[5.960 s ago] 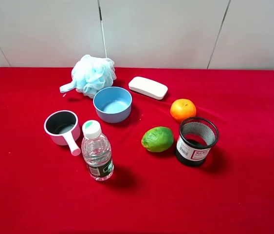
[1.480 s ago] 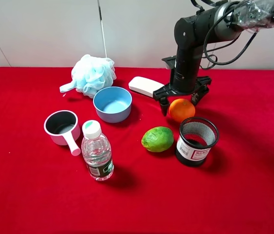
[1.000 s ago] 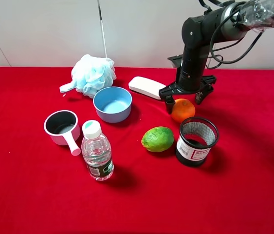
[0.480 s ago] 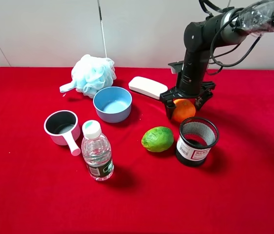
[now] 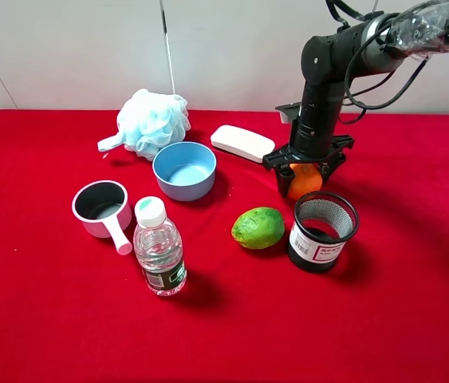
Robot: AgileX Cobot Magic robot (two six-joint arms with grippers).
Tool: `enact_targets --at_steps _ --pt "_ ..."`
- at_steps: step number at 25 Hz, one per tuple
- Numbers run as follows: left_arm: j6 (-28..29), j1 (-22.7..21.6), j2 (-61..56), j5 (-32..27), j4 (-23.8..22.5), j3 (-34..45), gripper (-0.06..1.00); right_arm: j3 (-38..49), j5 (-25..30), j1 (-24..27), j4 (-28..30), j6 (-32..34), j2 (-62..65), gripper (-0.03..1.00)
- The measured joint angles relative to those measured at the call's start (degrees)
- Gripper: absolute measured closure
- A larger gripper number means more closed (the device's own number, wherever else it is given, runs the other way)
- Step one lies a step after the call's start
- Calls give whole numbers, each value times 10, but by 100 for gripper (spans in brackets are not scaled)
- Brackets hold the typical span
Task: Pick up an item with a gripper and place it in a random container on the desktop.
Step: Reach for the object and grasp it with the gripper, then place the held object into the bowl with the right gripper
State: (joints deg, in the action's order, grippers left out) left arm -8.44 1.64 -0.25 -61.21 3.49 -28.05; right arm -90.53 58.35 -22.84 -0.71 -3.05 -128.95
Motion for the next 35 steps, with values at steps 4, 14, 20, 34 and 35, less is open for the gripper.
enact_targets --at_steps 4,14,20,34,35 --pt "0 0 0 0 0 0 -5 0 1 0 0 0 0 42" --pt "0 0 0 0 0 0 -5 -75 79 0 2 0 -2 42" --pt "0 0 0 0 0 0 -5 -130 108 0 2 3 2 42" --pt "0 0 0 0 0 0 -5 -131 113 -31 -10 43 65 42" --pt "0 0 0 0 0 0 -5 -131 113 -40 -6 48 67 42"
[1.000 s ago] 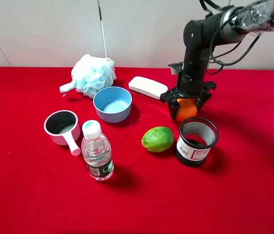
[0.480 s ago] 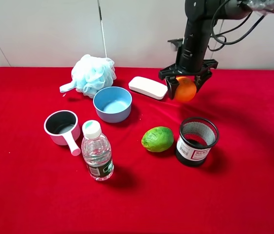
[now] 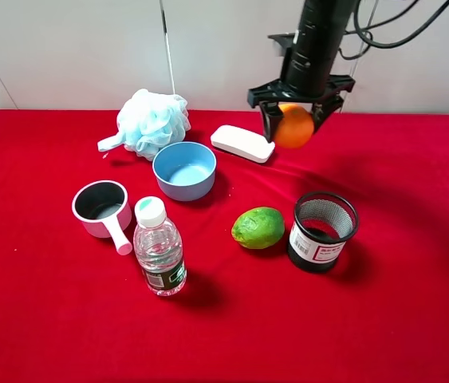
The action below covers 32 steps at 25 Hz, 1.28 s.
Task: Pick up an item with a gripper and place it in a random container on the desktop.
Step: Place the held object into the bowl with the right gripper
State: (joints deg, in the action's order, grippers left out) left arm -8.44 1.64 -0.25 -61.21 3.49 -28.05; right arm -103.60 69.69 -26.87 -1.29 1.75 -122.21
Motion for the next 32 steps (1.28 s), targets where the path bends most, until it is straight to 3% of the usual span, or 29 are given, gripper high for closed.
enact_targets --at_steps 16,32 --pt "0 0 0 0 0 0 -5 -22 2 -119 6 60 12 42" --pt "0 0 0 0 0 0 -5 -137 2 -133 -41 72 -49 42"
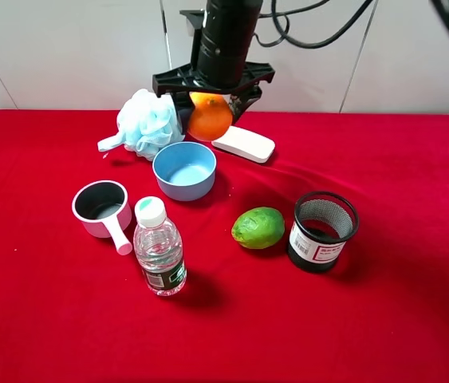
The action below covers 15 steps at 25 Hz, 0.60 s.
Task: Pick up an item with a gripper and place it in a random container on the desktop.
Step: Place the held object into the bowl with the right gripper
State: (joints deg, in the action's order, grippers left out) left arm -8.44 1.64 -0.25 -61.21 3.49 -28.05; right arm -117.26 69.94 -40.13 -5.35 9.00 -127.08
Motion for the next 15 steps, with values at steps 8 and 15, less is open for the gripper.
enact_targets --at_steps 8,15 --pt "0 0 0 0 0 0 -5 -56 0 -18 -11 0 -58 42" --pt "0 0 0 0 0 0 -5 -58 -10 -20 -18 0 -86 42"
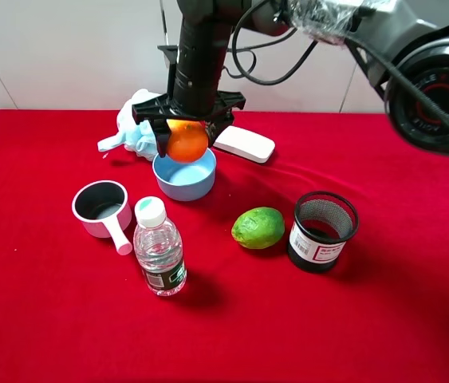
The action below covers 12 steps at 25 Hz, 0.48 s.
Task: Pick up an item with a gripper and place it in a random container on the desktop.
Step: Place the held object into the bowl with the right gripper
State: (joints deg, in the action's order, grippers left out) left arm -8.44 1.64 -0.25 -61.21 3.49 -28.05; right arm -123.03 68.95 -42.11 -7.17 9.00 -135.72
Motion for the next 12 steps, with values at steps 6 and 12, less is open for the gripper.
enact_targets --at_steps 6,12 --pt "0 0 0 0 0 0 -5 0 -26 0 3 0 -18 42" --pt "0 0 0 0 0 0 -5 0 -46 0 27 0 -19 42"
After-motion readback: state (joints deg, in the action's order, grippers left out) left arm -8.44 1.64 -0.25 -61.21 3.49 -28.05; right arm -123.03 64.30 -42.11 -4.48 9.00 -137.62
